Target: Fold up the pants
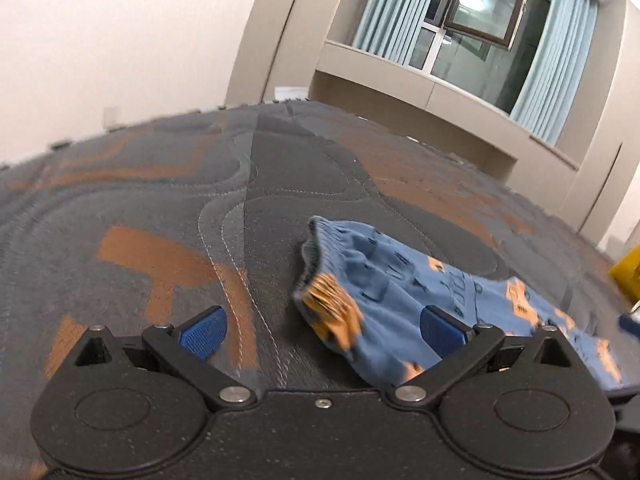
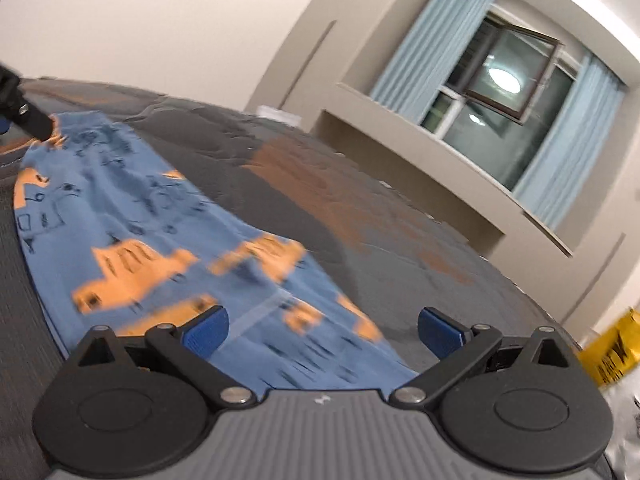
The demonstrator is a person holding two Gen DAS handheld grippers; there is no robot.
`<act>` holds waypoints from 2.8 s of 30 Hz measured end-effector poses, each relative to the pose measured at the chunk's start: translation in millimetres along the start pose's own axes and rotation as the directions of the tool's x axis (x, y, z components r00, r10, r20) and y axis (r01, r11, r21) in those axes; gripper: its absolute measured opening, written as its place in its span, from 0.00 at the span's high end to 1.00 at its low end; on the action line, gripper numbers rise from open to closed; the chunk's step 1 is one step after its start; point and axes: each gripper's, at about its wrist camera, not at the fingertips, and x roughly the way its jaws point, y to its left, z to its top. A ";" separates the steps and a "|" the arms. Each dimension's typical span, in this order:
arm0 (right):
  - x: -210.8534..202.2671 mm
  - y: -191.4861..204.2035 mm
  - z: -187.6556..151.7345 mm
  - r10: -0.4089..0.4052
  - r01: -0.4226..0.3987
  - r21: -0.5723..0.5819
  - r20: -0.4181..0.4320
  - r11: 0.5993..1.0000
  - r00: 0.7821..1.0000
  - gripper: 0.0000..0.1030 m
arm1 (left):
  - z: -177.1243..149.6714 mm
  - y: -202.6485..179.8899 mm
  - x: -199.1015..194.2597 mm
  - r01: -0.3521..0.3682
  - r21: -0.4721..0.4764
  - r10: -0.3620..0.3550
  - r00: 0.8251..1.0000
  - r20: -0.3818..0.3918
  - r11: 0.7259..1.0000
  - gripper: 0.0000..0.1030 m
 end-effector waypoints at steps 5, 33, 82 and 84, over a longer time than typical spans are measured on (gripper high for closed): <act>7.6 15.8 4.2 -0.053 0.053 -0.017 0.016 0.998 0.998 0.00 | 13.2 21.4 21.1 0.187 -0.139 -0.193 0.981 -0.029 0.972 0.06; -35.9 -99.9 -52.2 -0.110 0.100 0.191 0.046 0.977 0.993 0.00 | 31.3 -176.4 -15.8 0.327 0.306 -0.353 0.935 0.034 0.894 0.83; -29.5 -202.5 -116.1 0.312 -0.279 0.623 0.058 0.731 0.948 0.74 | -108.9 -283.3 5.1 0.510 0.587 -0.422 0.858 -0.293 0.629 0.62; -38.6 -203.5 -115.1 0.280 -0.261 0.629 0.071 0.732 0.957 0.56 | -99.7 -273.3 -2.5 0.492 0.561 -0.417 0.869 -0.268 0.665 0.37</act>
